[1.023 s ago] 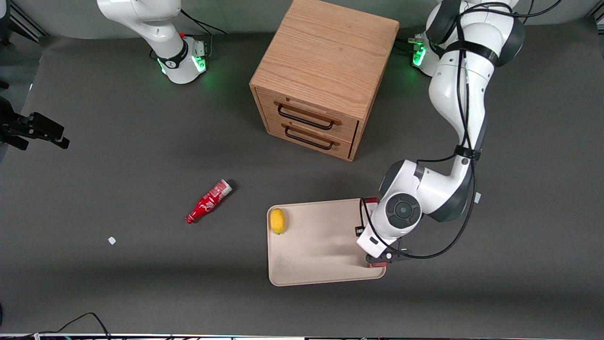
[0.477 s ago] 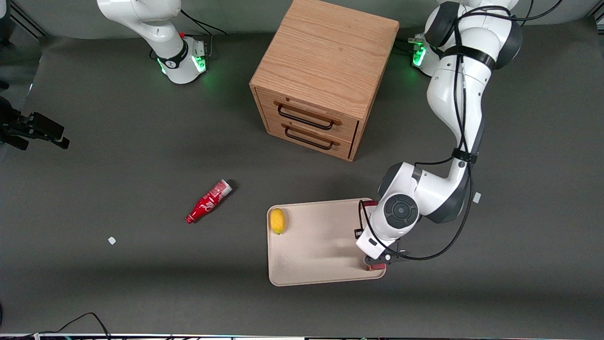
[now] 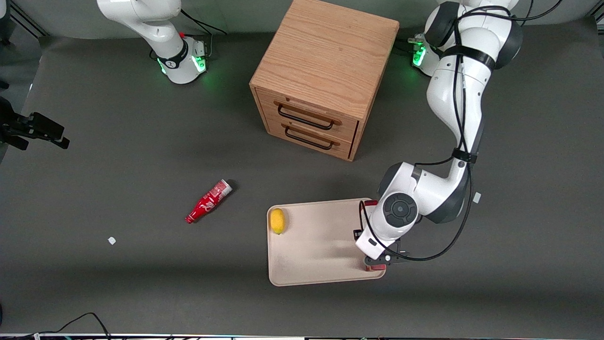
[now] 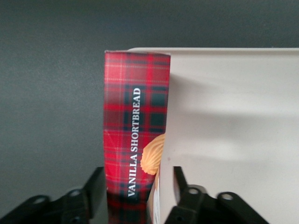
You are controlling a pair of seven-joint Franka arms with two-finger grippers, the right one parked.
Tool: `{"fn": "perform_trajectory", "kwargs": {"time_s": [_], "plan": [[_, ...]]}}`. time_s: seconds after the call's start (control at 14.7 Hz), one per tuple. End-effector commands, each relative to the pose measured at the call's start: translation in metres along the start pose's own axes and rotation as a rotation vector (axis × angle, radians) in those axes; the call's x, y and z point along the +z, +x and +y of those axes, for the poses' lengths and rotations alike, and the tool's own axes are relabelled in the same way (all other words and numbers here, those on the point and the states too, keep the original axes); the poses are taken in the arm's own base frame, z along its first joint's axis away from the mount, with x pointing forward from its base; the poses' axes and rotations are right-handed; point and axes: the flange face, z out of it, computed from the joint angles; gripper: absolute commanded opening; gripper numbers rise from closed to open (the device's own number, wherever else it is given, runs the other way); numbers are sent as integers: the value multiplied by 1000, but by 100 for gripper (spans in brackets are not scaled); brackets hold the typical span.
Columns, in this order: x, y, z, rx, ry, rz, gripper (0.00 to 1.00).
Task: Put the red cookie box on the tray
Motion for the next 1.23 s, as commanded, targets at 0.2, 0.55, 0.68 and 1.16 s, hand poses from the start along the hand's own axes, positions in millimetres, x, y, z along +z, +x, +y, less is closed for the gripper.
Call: {"fn": "perform_trajectory", "kwargs": {"time_s": [0.2,0.55,0.68,1.16], "plan": [[-73,8,-47,-78,-55,60,100],[-174,6,-125,-110,-152,48,100],[-217,-4,-167,-116,-153,30,100],[-310,-68,-325,4,-52,-74,100]]}}
